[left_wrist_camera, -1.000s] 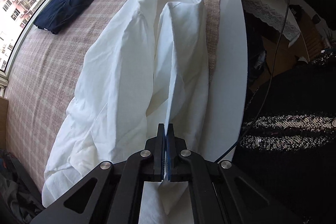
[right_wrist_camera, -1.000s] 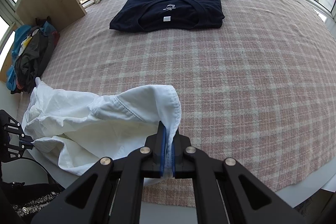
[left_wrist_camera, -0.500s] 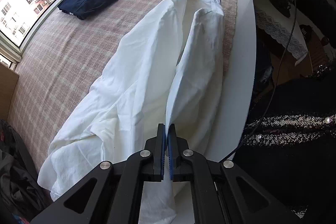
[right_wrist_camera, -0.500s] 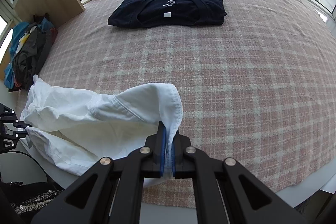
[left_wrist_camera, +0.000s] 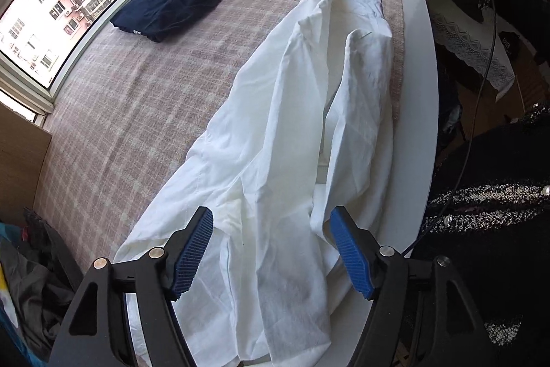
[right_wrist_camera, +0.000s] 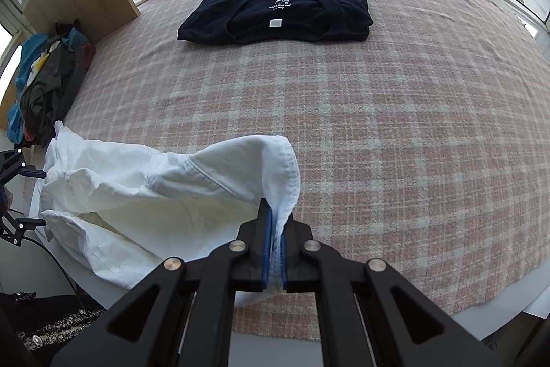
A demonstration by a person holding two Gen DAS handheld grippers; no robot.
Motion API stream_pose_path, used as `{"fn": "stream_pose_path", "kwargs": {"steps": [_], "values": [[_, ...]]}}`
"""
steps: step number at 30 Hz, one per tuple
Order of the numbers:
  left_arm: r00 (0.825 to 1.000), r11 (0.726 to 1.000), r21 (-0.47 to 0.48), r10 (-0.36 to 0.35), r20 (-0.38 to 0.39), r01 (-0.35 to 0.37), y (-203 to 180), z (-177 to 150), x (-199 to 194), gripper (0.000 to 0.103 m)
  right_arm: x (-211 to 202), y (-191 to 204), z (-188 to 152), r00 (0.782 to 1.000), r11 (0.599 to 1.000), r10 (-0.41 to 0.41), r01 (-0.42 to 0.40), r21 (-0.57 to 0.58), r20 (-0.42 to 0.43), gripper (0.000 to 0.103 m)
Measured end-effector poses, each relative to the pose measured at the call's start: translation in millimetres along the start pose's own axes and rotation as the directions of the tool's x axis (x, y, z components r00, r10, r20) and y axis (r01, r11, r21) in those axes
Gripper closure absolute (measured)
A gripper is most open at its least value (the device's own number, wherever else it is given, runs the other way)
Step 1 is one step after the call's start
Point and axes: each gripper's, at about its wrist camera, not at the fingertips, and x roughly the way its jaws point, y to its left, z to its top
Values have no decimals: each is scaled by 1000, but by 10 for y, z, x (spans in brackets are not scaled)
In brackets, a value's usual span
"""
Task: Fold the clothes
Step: 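Grasp the shirt body with the left gripper while the right gripper holds the collar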
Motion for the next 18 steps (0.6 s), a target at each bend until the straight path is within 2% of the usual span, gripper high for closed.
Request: {"fn": "stream_pose_path", "kwargs": {"steps": [4,8,10,12,14,18], "values": [[997,997,-12,-82,-8,82,-94,-48,86,34,15,-11,0,1000,1000,0,0,3,-6,99],[993,993,10,-115,9,115,-266,-63,119,38,22,-6,13,1000,1000,-2,2,-3,-8,99],[990,990,-14,-139,14,139,-253,-54,153,67,18,-2,23,1000,1000,-2,2,-7,-8,99],[990,987,-70,-143,6,143,-175,-42,210,78,13,-1,36,1000,1000,-2,2,-13,-7,99],[989,983,-107,-147,4,147,-102,-44,244,82,11,-2,35,1000,1000,0,0,-16,-7,99],[991,986,-99,-132,8,132,-115,-42,246,84,11,-7,21,1000,1000,4,-5,-22,-10,99]]}}
